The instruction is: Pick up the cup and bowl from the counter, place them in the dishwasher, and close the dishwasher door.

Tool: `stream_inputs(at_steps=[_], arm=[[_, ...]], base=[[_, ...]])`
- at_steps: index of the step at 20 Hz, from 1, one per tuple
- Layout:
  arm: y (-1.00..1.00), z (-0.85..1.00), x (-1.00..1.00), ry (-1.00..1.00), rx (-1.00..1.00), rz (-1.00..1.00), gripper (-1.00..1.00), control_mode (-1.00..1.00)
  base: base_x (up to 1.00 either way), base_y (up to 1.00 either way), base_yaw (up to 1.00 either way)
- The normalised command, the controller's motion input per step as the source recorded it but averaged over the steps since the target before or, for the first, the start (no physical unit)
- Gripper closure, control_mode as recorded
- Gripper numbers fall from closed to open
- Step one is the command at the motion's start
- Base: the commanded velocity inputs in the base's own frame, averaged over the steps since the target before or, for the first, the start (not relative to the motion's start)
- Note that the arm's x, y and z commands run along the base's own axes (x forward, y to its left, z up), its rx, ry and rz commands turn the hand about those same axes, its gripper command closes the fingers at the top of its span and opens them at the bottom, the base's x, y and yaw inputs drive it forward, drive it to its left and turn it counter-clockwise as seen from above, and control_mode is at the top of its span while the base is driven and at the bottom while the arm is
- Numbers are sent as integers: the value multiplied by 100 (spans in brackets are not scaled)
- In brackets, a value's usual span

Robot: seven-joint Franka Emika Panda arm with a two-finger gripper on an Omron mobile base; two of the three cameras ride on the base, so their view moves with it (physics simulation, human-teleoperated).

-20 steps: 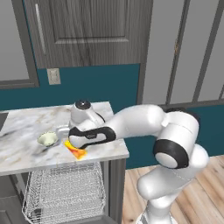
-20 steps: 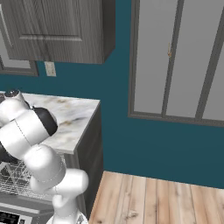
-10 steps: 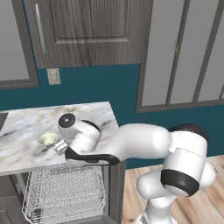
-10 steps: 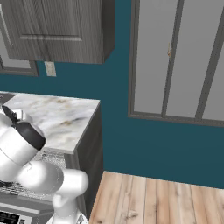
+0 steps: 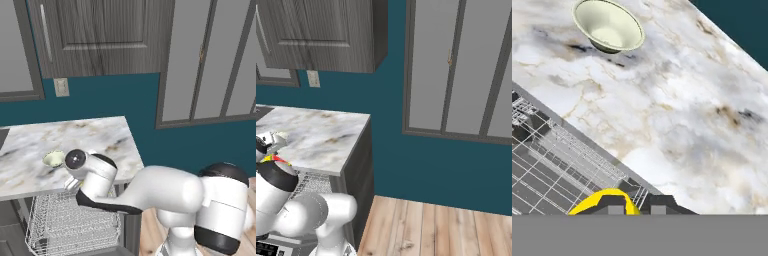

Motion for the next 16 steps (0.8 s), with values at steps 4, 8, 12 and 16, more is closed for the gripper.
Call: stream_inputs(at_steps=[4,8,12,16], arm=[[-11,-37,-38,-6,0,18,100,-100],[0,-34,-33,-4,-1,16,100,-100],[0,-44,-5,-1,-1,14,100,-100],[0,-49,0,0,-4,11,100,-100]], base=[[0,0,0],[0,0,0],[0,0,0],[0,0,0]])
